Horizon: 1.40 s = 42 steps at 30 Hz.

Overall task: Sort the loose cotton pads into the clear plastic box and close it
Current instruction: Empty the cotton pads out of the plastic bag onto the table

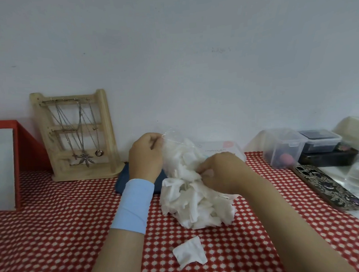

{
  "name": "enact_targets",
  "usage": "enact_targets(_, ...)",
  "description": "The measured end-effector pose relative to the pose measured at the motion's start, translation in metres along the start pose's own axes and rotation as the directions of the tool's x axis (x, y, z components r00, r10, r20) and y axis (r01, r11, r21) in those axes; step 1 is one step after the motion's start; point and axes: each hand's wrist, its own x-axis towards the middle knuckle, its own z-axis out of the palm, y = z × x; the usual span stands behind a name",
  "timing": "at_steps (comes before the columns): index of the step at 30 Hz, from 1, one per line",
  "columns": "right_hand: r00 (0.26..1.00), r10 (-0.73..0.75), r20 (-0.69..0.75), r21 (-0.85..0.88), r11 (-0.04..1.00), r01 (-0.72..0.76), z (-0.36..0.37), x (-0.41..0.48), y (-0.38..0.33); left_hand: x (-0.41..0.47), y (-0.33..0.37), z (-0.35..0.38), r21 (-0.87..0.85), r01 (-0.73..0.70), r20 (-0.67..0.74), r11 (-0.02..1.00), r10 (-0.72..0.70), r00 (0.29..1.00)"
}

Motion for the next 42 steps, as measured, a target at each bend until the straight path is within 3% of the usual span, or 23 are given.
enact_targets(2,0.974,-0.010,-0.225,0.077,0.997,0.028,-0.004,-0.002,-0.001,-0.003,0.003,0.004,0.014,-0.020,-0.008,1.000,0.020,1.000)
enact_targets(4,0.899,-0.031,-0.438,0.128,0.987,0.096,-0.008,-0.002,0.001,-0.005,0.007,0.006,-0.006,-0.017,-0.036,1.000,0.017,0.999)
enact_targets(6,0.865,-0.103,-0.491,0.093,0.981,0.170,-0.008,0.000,0.001,-0.007,0.009,0.006,-0.066,0.010,-0.018,0.998,-0.011,1.000)
enact_targets(8,0.893,-0.156,-0.422,-0.023,0.987,0.161,-0.003,0.002,-0.001,-0.009,0.011,0.007,-0.136,0.050,0.049,0.989,-0.044,0.998)
enact_targets(11,0.974,-0.034,-0.225,-0.116,0.993,0.008,0.003,0.001,-0.001,-0.011,0.011,0.008,-0.173,0.085,0.196,0.981,-0.050,0.979)
enact_targets(13,0.993,0.040,-0.115,-0.070,0.996,-0.048,0.003,-0.001,0.000,-0.012,0.012,0.010,-0.213,0.085,0.265,0.973,-0.027,0.964)
enact_targets(16,0.995,0.098,0.017,0.135,0.986,-0.099,0.004,0.002,0.004,-0.014,0.012,0.011,-0.189,0.030,0.297,0.982,0.028,0.955)
enact_targets(25,0.983,0.184,0.027,-0.070,0.981,-0.182,0.006,0.000,0.004,-0.016,0.005,0.020,-0.081,-0.036,0.508,0.996,0.072,0.859)
enact_targets(31,0.989,0.141,0.035,-0.062,0.988,-0.138,-0.002,0.000,0.003,-0.015,-0.005,0.025,0.010,-0.207,0.345,0.978,0.191,0.919)
enact_targets(38,0.980,0.147,0.138,0.085,0.984,-0.159,-0.016,-0.004,0.012,-0.007,0.001,0.014,-0.086,-0.245,0.186,0.966,0.257,0.948)
enact_targets(42,0.958,0.235,-0.164,0.515,0.849,-0.120,-0.026,-0.005,0.009,-0.009,0.009,0.010,-0.192,-0.294,0.225,0.936,0.334,0.915)
